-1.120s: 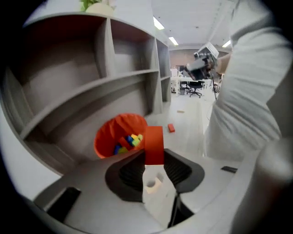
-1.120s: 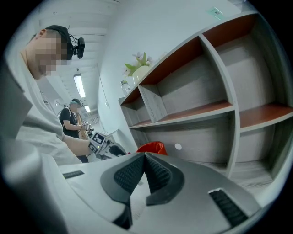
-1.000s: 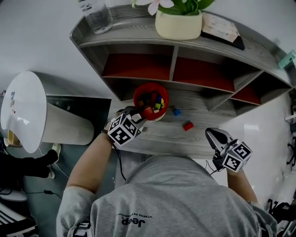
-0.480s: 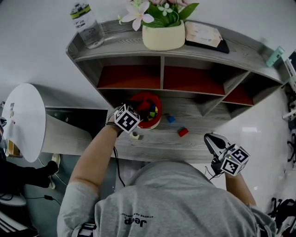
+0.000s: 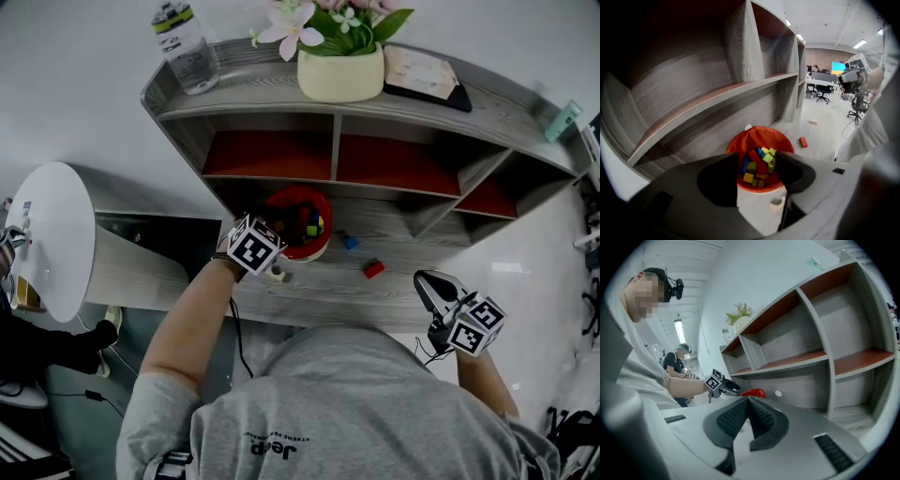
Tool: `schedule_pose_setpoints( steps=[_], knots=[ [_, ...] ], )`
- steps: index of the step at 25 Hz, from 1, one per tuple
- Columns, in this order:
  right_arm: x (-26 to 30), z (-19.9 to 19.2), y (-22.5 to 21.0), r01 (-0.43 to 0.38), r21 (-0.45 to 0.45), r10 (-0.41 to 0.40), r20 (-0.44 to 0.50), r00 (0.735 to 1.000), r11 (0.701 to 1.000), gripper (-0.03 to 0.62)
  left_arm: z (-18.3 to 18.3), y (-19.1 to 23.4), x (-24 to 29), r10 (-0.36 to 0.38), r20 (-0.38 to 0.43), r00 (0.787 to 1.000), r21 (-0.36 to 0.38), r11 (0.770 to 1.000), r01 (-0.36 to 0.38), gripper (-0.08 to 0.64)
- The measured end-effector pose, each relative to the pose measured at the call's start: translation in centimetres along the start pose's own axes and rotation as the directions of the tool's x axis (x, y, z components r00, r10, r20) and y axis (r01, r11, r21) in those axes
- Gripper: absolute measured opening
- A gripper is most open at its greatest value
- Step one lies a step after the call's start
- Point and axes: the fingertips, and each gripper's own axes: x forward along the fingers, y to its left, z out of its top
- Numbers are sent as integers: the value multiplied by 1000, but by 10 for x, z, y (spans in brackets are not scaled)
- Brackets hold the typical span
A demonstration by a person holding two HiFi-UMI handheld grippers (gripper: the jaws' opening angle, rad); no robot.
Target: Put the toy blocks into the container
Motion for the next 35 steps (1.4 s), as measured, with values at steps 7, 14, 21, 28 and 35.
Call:
schedule_pose_setpoints(
  steps=[7, 14, 21, 28, 35],
  knots=[
    [8, 3, 3, -19, -4, 19, -8, 1000, 1000, 20, -39, -3, -41, 54, 77, 996, -149, 988, -42, 278],
    [14, -5, 7, -14, -10, 14, -59, 998, 1000, 20, -173, -35, 10, 84, -76, 994, -423, 900, -108, 278],
    [6, -13, 11, 26, -21, -28, -100, 995, 999, 20, -211, -64, 87, 12, -153, 988, -484, 871, -85, 376],
    [-15, -22, 6, 87, -18, -89, -119, 989, 996, 20, -225, -69, 117, 12, -266, 964, -457, 879, -137, 390],
    [-19, -25, 4, 91, -15, -92, -114, 989, 996, 20, -227, -68, 117, -14, -237, 971, -476, 873, -103, 333]
  ],
)
